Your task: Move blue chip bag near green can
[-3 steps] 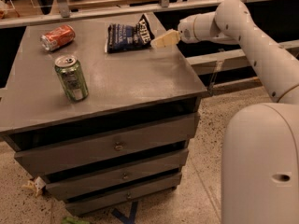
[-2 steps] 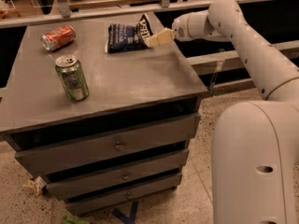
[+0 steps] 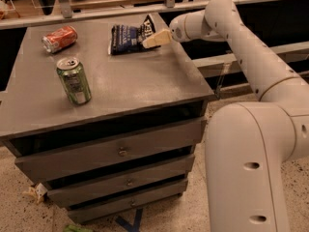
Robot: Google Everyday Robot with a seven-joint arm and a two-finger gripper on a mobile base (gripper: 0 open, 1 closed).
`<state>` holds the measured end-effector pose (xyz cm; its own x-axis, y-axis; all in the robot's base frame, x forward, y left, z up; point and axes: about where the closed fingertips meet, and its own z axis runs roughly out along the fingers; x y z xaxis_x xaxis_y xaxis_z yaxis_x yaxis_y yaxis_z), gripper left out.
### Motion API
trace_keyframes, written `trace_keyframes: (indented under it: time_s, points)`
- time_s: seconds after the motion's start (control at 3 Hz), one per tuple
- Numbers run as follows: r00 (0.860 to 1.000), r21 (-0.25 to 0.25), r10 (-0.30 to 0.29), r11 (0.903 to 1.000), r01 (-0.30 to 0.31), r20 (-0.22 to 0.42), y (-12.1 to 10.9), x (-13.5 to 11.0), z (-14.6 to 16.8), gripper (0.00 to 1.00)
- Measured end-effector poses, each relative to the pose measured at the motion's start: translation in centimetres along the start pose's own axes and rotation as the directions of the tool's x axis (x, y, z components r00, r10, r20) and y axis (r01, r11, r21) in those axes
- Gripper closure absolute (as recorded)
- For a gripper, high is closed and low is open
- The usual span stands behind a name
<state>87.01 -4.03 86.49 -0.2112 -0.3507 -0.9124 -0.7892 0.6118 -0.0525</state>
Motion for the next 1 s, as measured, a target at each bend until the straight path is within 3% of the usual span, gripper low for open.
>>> trace_keyframes:
  time_s: [0.33, 0.67, 1.0]
  points:
    - [1.000, -0.016, 0.011, 0.9998, -0.011, -0.007, 0.5, 0.2, 1.3, 0.00]
    - [1.000, -0.029, 0.014, 0.9995, -0.014, -0.004, 1.1, 0.1, 2.5, 0.15]
    - [1.000, -0.042, 0.015, 0.9990, -0.015, 0.003, 1.7, 0.0, 3.3, 0.36]
